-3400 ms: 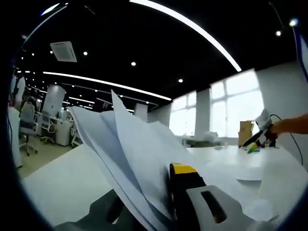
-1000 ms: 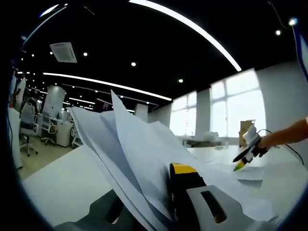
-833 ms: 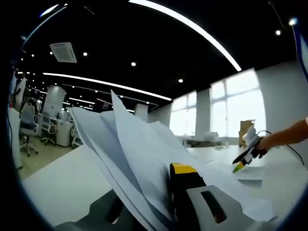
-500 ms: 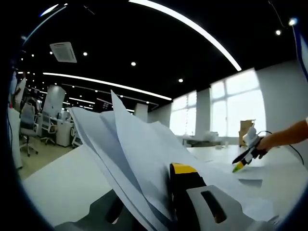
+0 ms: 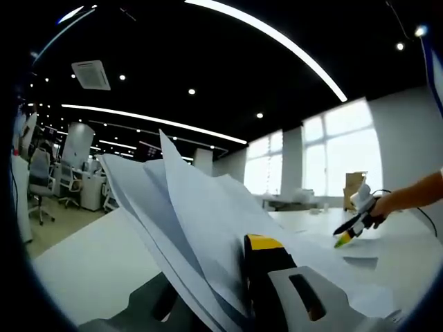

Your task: Organize the stack of printing papers by aligning and flattening the scattered papers on the table

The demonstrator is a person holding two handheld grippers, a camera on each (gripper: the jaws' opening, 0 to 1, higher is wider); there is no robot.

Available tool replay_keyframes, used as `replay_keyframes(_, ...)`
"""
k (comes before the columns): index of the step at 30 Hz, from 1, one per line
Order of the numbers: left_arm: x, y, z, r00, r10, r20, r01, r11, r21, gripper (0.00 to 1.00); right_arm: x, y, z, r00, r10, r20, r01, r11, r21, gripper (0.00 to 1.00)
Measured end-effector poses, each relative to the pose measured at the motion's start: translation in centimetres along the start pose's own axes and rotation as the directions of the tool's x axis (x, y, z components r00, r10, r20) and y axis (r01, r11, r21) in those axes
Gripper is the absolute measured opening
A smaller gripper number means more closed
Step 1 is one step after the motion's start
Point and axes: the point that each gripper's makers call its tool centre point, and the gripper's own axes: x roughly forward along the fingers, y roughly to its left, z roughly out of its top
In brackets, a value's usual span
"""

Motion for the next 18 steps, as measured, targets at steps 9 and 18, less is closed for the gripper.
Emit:
replay_keyframes(9,0.08,0.01,-0.06,1.0,0.0,0.001,0.0,1.0,0.0,0.12,0.27,-0.12,0.03,1.0,0.0,0.014,0.0,1.0,-0.001,0.9)
replay_keyframes(18,0.08,0.06,-0.13,1.0,0.001,0.0,-0.001,1.0,0.002,0.12,0.38,0.36,0.19,0.999,0.018,0.026,-0.017,1.0,-0.015,0.83)
